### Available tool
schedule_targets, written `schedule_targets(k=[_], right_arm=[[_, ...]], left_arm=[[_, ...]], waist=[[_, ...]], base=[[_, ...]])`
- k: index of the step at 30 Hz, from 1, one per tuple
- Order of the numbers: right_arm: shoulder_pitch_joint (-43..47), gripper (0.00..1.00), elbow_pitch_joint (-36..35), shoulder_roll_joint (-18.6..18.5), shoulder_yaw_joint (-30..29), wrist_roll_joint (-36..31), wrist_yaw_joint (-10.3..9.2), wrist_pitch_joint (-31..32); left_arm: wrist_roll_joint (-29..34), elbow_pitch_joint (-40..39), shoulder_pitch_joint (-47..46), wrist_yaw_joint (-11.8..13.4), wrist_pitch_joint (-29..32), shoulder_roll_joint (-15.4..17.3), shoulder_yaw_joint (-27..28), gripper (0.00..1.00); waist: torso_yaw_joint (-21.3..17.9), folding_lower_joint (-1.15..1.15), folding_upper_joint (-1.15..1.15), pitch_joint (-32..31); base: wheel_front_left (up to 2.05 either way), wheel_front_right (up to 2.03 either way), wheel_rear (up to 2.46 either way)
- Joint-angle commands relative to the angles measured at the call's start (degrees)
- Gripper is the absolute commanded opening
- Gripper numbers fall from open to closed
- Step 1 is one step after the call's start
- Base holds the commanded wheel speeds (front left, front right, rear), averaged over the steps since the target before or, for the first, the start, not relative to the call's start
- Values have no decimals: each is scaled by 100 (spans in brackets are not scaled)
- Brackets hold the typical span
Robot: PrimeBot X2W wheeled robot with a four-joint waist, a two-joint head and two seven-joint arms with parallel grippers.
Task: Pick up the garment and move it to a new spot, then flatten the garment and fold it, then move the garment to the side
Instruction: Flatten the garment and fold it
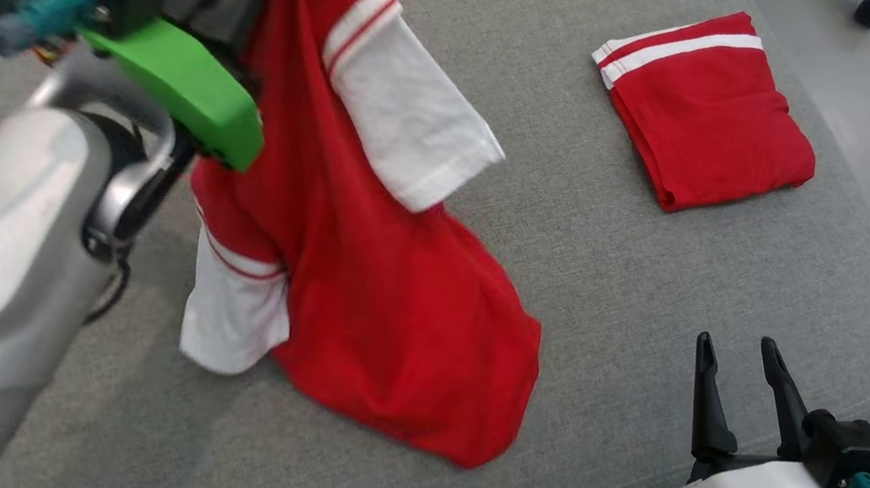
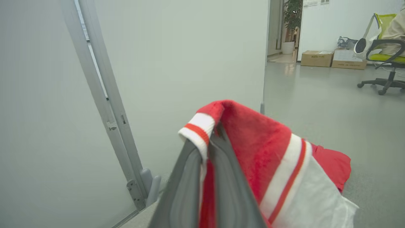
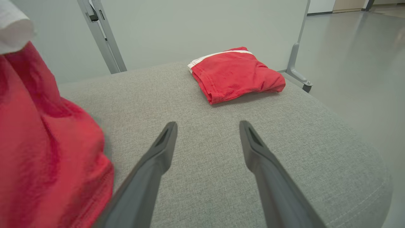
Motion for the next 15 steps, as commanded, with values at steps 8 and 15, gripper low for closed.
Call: schedule_targets(k=[8, 15], right_arm=[[195, 100, 32, -7, -83, -23, -9, -16], [224, 100, 57, -7, -48, -109, -9, -16]], left_arm=[[0, -793, -566, 249, 281, 1039, 853, 0], [-77, -1159, -852, 378, 504, 1445, 1228, 0]], waist=[[206, 0, 6, -240], [523, 0, 6, -386]], base=[[0, 0, 0], [0, 0, 0]])
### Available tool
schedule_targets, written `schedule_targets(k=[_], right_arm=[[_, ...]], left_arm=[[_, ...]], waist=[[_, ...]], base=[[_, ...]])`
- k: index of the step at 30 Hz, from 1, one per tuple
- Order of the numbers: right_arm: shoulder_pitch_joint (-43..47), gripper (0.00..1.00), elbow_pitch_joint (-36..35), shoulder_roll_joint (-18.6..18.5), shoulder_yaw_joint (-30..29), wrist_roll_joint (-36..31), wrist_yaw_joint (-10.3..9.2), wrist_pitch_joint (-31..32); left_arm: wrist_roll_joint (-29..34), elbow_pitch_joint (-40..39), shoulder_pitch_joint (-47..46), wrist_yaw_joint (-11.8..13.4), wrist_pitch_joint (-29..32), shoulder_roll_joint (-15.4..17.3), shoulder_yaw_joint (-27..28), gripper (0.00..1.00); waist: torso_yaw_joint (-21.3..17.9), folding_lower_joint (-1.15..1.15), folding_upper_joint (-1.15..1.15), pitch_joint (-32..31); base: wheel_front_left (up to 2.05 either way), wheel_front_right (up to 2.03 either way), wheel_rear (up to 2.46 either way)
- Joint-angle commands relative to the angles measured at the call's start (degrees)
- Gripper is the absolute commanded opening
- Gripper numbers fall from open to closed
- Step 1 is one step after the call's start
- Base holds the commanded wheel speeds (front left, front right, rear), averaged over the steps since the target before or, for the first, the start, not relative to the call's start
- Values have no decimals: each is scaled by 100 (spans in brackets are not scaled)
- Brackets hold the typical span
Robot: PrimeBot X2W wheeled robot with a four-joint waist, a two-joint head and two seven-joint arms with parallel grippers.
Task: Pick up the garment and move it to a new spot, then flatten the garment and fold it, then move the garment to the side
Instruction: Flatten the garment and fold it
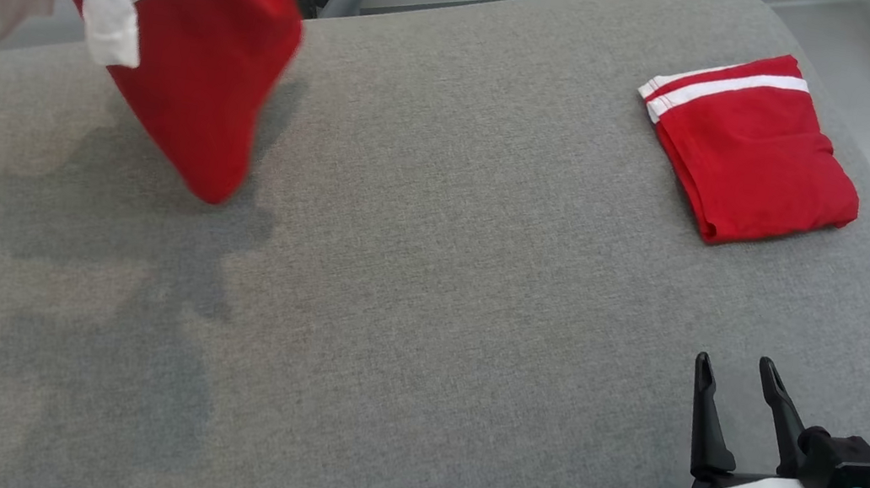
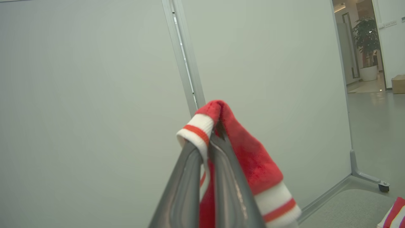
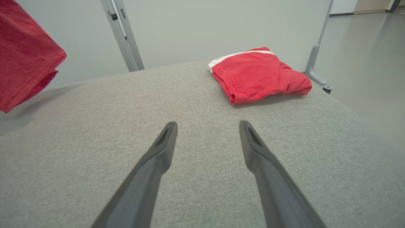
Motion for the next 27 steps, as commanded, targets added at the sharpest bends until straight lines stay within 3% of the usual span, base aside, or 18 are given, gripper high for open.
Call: schedule_targets(k=[1, 7, 14, 19, 23, 27], right_arm=[[37, 100, 12, -9, 21, -48, -10, -16], [-19, 100, 28, -9, 85, -91, -9, -16], [-248, 100, 45, -7, 212, -28, -9, -16], [-511, 100, 63, -7, 521, 99, -10, -16], [-647, 100, 100, -9, 669, 232, -10, -16], [-659, 100, 167, -6, 673, 296, -9, -16]], left_arm=[[-60, -98, 113, 56, 62, -67, -75, 0], [-109, -374, 939, 264, 165, -594, -636, 0], [-37, 178, 1756, 514, -144, -1761, -1630, 0], [224, 1114, 1449, 348, -506, -2533, -2264, 0], [354, 1926, 1052, 233, -784, -2887, -2582, 0], [261, 2398, 692, 149, -1144, -3042, -2913, 0]], waist=[[195, 0, 6, -90], [400, 0, 6, -80], [411, 0, 6, 203], [115, 0, 6, 524], [-187, 0, 6, 782], [-405, 0, 6, 914]], base=[[0, 0, 0], [0, 0, 0], [0, 0, 0], [0, 0, 0], [0, 0, 0], [0, 0, 0]])
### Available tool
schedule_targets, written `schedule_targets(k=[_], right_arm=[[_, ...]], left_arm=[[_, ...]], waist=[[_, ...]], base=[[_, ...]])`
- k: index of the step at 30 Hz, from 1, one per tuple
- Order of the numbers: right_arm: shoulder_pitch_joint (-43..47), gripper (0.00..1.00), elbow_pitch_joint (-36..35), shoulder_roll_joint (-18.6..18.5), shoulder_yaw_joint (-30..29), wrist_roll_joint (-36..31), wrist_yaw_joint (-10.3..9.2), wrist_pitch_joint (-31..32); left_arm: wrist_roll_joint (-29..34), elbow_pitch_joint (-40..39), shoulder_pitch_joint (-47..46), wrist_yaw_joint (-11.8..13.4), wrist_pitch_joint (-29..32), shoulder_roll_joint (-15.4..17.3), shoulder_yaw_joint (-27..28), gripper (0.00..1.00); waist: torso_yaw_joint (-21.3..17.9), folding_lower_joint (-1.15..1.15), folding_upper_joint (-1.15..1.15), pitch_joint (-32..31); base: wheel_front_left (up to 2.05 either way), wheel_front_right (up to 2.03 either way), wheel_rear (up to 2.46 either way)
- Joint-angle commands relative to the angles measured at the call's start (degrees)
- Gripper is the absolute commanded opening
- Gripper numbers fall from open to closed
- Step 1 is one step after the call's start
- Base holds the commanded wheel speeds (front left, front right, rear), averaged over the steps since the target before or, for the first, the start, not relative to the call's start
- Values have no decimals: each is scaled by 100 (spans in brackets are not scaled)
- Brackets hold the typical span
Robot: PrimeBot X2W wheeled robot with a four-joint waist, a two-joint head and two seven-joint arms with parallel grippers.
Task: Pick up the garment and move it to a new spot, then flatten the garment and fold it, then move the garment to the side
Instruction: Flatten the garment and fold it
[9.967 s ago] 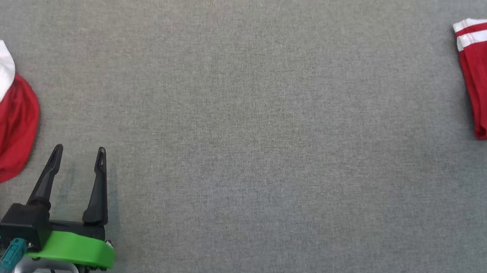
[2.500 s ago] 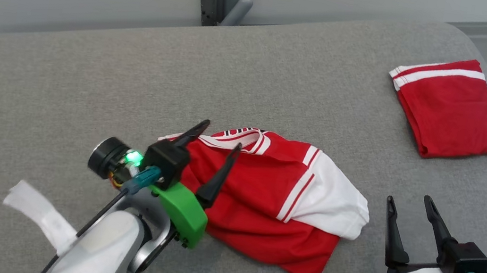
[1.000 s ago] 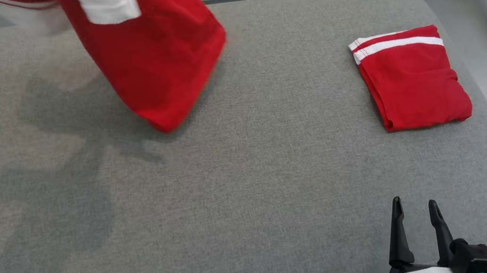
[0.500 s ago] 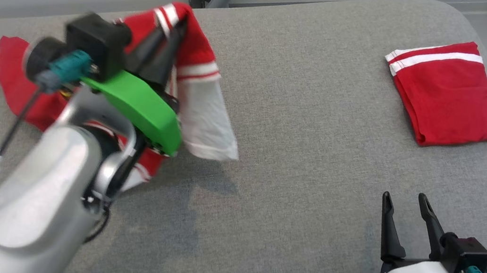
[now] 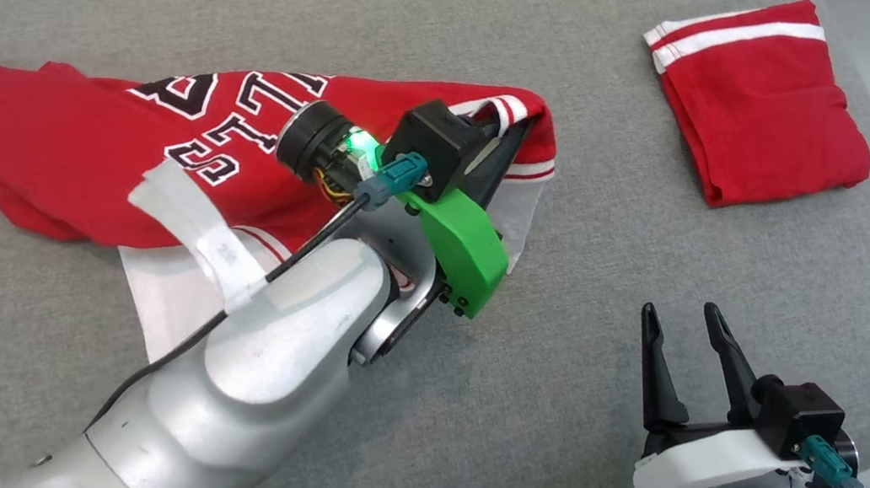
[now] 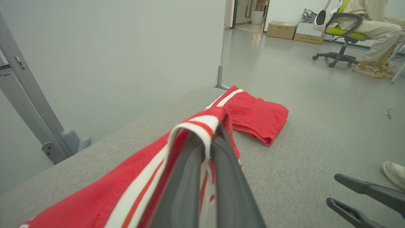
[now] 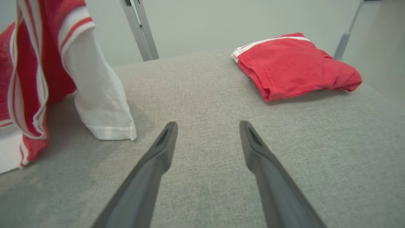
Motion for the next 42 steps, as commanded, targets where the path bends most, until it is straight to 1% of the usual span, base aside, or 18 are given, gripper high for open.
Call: schedule_targets(k=[1, 3, 4, 5, 8, 12, 14, 16, 20, 22, 26, 28, 31, 33, 34, 36, 38, 42], right_arm=[[-36, 100, 40, -6, -27, 75, -10, -16], [-17, 100, 95, -3, -8, 117, -9, -16], [-17, 100, 95, -3, -8, 117, -9, -16], [-16, 100, 108, -4, 8, 129, -10, -16], [0, 100, 115, -5, 37, 170, -10, -16], [96, 100, 119, -5, -15, 88, -9, -16], [147, 100, 127, -6, -62, 35, -10, -16], [194, 100, 120, -7, -119, -6, -9, -16], [312, 100, 102, -9, -189, -46, -10, -16], [362, 100, 102, -8, -209, -86, -9, -16], [483, 100, 117, -9, -279, -151, -9, -16], [490, 100, 101, -8, -298, -196, -9, -16], [494, 100, 92, -8, -295, -272, -9, -16], [476, 100, 113, -8, -270, -306, -9, -16], [452, 100, 119, -8, -271, -317, -9, -16], [410, 100, 138, -9, -263, -333, -9, -16], [398, 100, 153, -6, -236, -344, -9, -16], [432, 100, 168, -8, -210, -345, -9, -16]], left_arm=[[-59, 65, -247, -126, -323, -33, -196, 5], [-263, 161, -246, -209, -561, -31, -448, 77], [-263, 161, -246, -209, -561, -31, -448, 77], [-363, 211, -272, -227, -662, -21, -563, 100], [-680, 461, -239, -195, -777, -22, -847, 100], [-823, 886, -53, -342, -656, -18, -1230, 100], [-788, 1075, 109, -390, -590, 73, -1346, 100], [-827, 1113, 312, -319, -689, 189, -1332, 100], [-709, 976, 861, 90, -1111, 618, -1234, 100], [-767, 843, 1128, 316, -1248, 806, -1106, 100], [-908, 575, 1758, 846, -1408, 1175, -755, 100], [-901, 603, 1952, 1117, -1415, 1399, -618, 100], [-1133, 708, 2182, 1364, -1302, 1462, -423, 100], [-1282, 806, 2226, 1371, -1127, 1446, -340, 100], [-1442, 832, 2230, 1317, -1050, 1395, -266, 100], [-1533, 947, 2199, 1244, -817, 1342, -306, 100], [-1816, 1028, 2215, 1102, -602, 1188, -232, 100], [-1847, 1190, 2154, 932, -286, 1050, -425, 100]], waist=[[-337, 0, 6, 281], [-400, 0, 6, 264], [-400, 0, 6, 264], [-423, 0, 6, 250], [-428, 0, 6, 176], [-300, 0, 6, 8], [-221, 0, 6, -96], [-127, 0, 6, -175], [79, 0, 6, -307], [186, 0, 6, -379], [394, 0, 6, -511], [493, 0, 6, -526], [623, 0, 6, -522], [671, 0, 6, -500], [688, 0, 6, -482], [699, 0, 6, -467], [692, 0, 6, -455], [629, 0, 6, -445]], base=[[0, 0, 0], [0, 0, 0], [0, 0, 0], [0, 0, 0], [0, 0, 0], [0, 0, 0], [0, 0, 0], [0, 0, 0], [0, 0, 0], [0, 0, 0], [0, 0, 0], [0, 0, 0], [0, 0, 0], [0, 0, 0], [0, 0, 0], [0, 0, 0], [0, 0, 0], [0, 0, 0]])
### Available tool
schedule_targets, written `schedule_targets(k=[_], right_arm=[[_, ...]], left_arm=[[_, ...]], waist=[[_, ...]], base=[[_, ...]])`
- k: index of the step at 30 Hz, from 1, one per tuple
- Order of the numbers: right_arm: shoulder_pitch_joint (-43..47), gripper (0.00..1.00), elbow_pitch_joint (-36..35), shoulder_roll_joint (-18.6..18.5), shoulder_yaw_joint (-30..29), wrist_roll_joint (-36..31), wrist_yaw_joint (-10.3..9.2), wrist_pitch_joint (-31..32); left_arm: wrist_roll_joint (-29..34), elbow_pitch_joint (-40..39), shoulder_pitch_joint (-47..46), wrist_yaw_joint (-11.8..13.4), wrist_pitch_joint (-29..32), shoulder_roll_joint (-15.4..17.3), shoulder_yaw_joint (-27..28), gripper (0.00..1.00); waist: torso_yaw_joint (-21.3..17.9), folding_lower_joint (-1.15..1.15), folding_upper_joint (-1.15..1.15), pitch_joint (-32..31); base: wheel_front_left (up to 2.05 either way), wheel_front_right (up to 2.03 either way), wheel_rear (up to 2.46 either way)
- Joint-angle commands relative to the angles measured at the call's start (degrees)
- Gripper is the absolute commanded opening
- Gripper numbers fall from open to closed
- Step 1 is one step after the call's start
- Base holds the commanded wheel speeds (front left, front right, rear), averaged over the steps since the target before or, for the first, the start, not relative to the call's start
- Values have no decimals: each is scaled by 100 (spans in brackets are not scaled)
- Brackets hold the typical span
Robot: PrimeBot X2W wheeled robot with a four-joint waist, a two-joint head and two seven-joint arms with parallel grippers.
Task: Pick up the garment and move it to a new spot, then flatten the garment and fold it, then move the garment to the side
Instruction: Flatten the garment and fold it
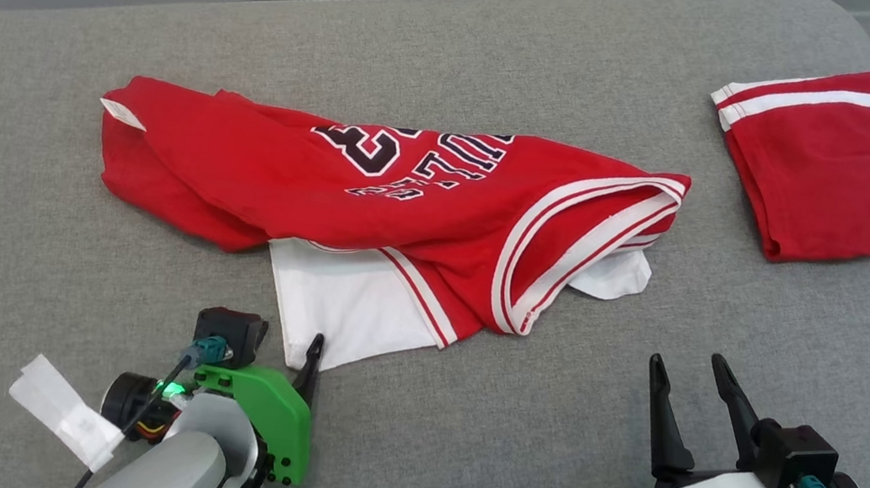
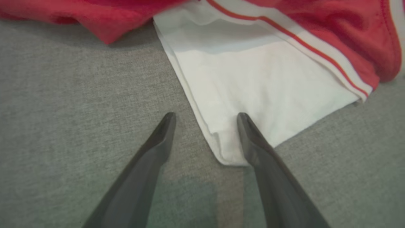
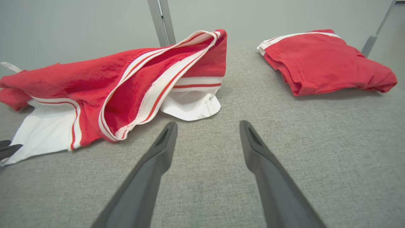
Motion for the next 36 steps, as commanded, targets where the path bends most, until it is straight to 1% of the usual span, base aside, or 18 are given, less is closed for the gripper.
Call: schedule_targets(k=[1, 2, 4, 6, 10, 12, 14, 17, 22, 23, 24, 26, 29, 32, 33, 34, 35, 36], right_arm=[[7, 100, 20, -12, -9, -35, -8, -16], [18, 100, 26, -12, -17, -34, -8, -16], [47, 100, 31, -11, -37, -40, -8, -16], [68, 100, 37, -11, -37, -38, -8, -16], [127, 100, 40, -10, -35, -11, -8, -16], [156, 100, 60, -8, 23, 22, -8, -16], [144, 100, 71, -13, 74, 78, -8, -16], [86, 100, 95, -11, 154, 187, -8, -16], [-2, 100, 97, -12, 230, 372, -8, -16], [-31, 100, 101, -8, 249, 399, -8, -16], [-104, 100, 90, -8, 300, 484, -8, -16], [-149, 100, 91, -10, 360, 587, -8, -16], [-179, 100, 140, -7, 460, 747, -8, -16], [-179, 100, 173, -7, 500, 842, -8, -16], [-175, 100, 175, -7, 479, 857, -8, -16], [-162, 100, 177, -8, 434, 871, -8, -16], [-147, 100, 177, -8, 383, 868, -8, -16], [-129, 100, 183, -7, 340, 851, -8, -16]], left_arm=[[6, 97, 76, -139, 203, -95, -173, 40], [-36, 99, 108, -239, 301, -134, -243, 0], [-76, 41, 177, -451, 526, -162, -413, 0], [-41, -123, 161, -516, 533, -143, -456, 0], [99, -476, 71, -584, 497, -172, -573, 0], [140, -763, -36, -634, 488, -245, -658, 0], [233, -1015, -172, -619, 514, -330, -746, 0], [388, -1317, -351, -580, 600, -441, -870, 0], [551, -1717, -648, -711, 917, -685, -1215, 0], [631, -1749, -740, -752, 992, -732, -1318, 0], [733, -1768, -912, -830, 1117, -853, -1480, 0], [839, -1698, -1096, -871, 1200, -941, -1601, 0], [845, -1482, -1260, -812, 1180, -1051, -1673, 0], [837, -1186, -1308, -664, 1079, -1104, -1675, 0], [789, -1105, -1266, -666, 1082, -1116, -1709, 23], [761, -1048, -1230, -691, 1100, -1126, -1751, 49], [746, -1003, -1211, -730, 1127, -1133, -1818, 96], [723, -966, -1195, -779, 1150, -1134, -1878, 100]], waist=[[-44, 0, 6, 3], [-65, 0, 6, -2], [-95, 0, 6, -12], [-123, 0, 6, -29], [-134, 0, 6, -48], [-160, 0, 6, -58], [-202, 0, 6, -54], [-313, 0, 6, -43], [-581, 0, 6, 62], [-657, 0, 6, 97], [-832, 0, 6, 189], [-1029, 0, 6, 275], [-1319, 0, 6, 394], [-1498, 0, 6, 514], [-1522, 0, 6, 543], [-1526, 0, 6, 564], [-1510, 0, 6, 579], [-1483, 0, 6, 585]], base=[[0, 0, 0], [0, 0, 0], [0, 0, 0], [0, 0, 0], [0, 0, 0], [0, 0, 0], [0, 0, 0], [0, 0, 0], [0, 0, 0], [0, 0, 0], [0, 0, 0], [0, 0, 0], [0, 0, 0], [0, 0, 0], [0, 0, 0], [0, 0, 0], [0, 0, 0], [0, 0, 0]])
